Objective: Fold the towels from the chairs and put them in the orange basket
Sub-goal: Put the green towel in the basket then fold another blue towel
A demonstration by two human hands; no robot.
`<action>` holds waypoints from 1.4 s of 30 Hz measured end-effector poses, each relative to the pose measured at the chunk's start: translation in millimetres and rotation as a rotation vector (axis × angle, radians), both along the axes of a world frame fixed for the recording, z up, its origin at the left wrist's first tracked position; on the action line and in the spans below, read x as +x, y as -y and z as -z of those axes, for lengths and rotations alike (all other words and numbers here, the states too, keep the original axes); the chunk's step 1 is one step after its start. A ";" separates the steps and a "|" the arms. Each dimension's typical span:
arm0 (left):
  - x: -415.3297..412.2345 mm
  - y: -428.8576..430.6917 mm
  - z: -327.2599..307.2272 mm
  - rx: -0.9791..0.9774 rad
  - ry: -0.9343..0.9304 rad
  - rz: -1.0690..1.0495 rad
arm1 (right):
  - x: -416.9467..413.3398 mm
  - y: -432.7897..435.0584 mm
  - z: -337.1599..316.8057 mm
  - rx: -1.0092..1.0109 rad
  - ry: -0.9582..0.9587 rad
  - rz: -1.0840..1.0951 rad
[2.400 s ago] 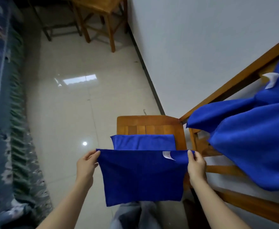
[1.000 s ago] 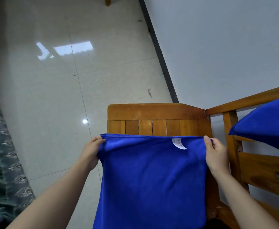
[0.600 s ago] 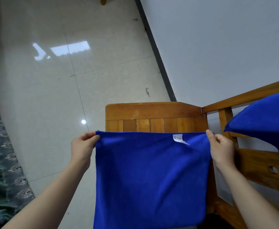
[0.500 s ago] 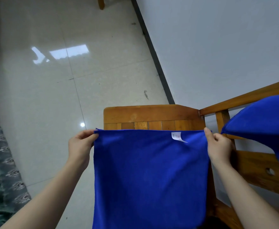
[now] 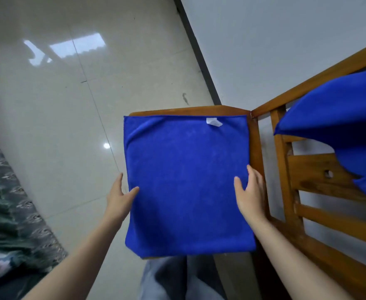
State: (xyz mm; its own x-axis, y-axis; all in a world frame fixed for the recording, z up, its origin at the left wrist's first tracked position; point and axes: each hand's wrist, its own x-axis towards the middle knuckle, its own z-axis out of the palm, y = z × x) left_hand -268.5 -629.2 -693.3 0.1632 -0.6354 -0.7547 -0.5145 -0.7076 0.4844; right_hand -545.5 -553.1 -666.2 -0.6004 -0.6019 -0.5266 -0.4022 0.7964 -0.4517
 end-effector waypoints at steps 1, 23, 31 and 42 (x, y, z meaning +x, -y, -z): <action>4.8 -21.6 -0.5 0.034 0.024 0.012 | 6.7 -25.3 -0.8 0.040 -0.045 -0.050; 52.2 -116.7 14.2 0.495 -0.366 -0.855 | 23.3 -124.7 13.6 0.147 0.251 0.738; 72.3 -112.8 0.7 0.348 -0.401 -0.842 | 17.8 -126.6 -9.5 -0.048 0.158 0.734; 81.7 -107.3 -49.6 -0.135 -0.379 -0.434 | 0.0 -128.9 -45.5 -0.112 0.721 0.668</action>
